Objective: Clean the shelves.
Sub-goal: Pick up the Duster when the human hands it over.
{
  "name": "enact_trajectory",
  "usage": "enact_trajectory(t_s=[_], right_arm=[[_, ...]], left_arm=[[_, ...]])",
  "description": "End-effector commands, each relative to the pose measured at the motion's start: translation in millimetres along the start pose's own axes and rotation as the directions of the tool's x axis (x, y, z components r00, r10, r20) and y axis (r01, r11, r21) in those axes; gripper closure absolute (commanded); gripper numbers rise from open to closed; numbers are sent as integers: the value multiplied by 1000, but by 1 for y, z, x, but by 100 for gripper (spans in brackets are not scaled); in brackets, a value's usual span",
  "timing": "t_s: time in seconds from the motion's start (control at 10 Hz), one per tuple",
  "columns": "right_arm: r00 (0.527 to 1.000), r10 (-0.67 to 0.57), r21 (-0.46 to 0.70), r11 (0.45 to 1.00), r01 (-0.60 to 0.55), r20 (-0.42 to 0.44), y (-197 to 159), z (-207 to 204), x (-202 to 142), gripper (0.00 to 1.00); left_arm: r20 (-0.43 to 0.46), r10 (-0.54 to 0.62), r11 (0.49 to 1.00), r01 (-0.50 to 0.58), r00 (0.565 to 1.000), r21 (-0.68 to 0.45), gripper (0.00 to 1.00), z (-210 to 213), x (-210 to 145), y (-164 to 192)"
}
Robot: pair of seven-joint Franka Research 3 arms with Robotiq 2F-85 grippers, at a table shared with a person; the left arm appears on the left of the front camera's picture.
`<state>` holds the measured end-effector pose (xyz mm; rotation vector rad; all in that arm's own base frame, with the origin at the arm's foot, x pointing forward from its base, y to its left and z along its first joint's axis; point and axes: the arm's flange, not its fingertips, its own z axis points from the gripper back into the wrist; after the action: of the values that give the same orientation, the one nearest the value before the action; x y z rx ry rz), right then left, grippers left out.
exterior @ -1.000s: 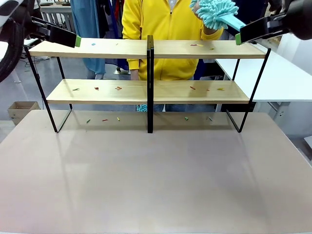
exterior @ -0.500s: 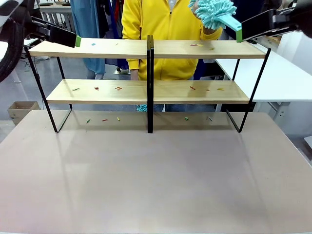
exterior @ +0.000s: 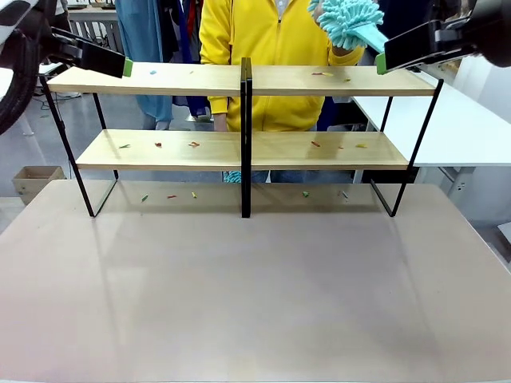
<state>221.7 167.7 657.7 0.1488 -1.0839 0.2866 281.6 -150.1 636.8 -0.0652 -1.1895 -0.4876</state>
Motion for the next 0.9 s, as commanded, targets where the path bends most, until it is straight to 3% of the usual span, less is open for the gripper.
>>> enact_trajectory(t_s=[0.0, 0.2, 0.3, 0.4, 0.6, 0.7, 0.8], right_arm=[[1000, 2, 3, 1000, -2, -8, 1, 1, -1, 0], [1000, 1, 0, 1000, -1, -3, 0, 0, 0, 0], [978, -182, 116, 974, 194, -106, -45, -36, 38, 0], [937, -269, 265, 908, 324, -224, -83, -63, 68, 0], [816, -390, 394, 732, 556, -426, -142, -88, 98, 0], [746, -539, 172, 753, 635, -390, -145, -86, 95, 0], [915, -338, 260, 884, 389, -221, -124, -95, 64, 0]], left_arm=[[1, 1, 1000, -1, 1000, 5, 0, 1, 0, 1], [1, 1, 1000, -1, 1000, 5, 0, 1, 0, 1], [1, 1, 1000, -1, 1000, 5, 0, 1, 0, 1], [1, 1, 1000, -1, 1000, 5, 0, 1, 0, 1], [1, 1, 1000, -1, 1000, 5, 0, 1, 0, 1], [1, 1, 1000, -1, 1000, 5, 0, 1, 0, 1], [1, 1, 1000, -1, 1000, 5, 0, 1, 0, 1]])
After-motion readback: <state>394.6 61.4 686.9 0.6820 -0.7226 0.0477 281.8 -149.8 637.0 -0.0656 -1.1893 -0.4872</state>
